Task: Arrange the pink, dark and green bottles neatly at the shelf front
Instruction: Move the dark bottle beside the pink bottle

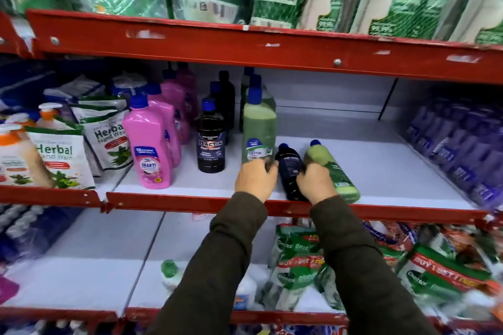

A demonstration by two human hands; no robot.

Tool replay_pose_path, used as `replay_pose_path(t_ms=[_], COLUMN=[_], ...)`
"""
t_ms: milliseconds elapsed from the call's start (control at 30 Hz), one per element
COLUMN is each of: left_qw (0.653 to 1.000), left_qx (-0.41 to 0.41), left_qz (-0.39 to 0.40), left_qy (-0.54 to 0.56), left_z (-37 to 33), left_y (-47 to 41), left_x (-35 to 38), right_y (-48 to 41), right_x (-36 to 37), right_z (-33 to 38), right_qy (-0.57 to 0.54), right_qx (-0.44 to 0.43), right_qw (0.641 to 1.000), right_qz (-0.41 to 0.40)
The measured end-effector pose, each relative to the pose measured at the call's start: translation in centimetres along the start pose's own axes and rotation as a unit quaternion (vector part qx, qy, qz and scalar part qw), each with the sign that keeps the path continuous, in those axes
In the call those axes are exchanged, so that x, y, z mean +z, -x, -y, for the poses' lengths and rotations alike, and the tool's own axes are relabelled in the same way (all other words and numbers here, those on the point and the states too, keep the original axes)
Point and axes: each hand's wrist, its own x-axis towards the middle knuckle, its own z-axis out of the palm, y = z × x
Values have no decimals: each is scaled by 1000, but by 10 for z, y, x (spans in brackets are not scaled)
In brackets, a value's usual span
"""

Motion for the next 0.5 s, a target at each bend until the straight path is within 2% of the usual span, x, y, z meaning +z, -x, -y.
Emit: replay_pose_path(t_ms=[100,167,300,400,500], left_qw=[990,983,942,916,922], left_qx=[-99,-133,-199,-188,-117], left_qz=[97,122,112,102,87], left_qy=[0,42,247,339,358], left_z=[-10,-11,-7,-6,-14], left_y=[-17,-27,-32,-23,-14], left_x=[25,34,41,38,27], right_y=[-8,-12,-19,-22,-18], right_x=[0,0,-4,-8,-19], right_z=[0,2,-3,-15,-23], right_qy=[48,56,1,-114,-249], right_qx=[-21,-22,-8,12,12], right_qw=[998,997,999,993,969], right_qz=[30,45,47,20,1])
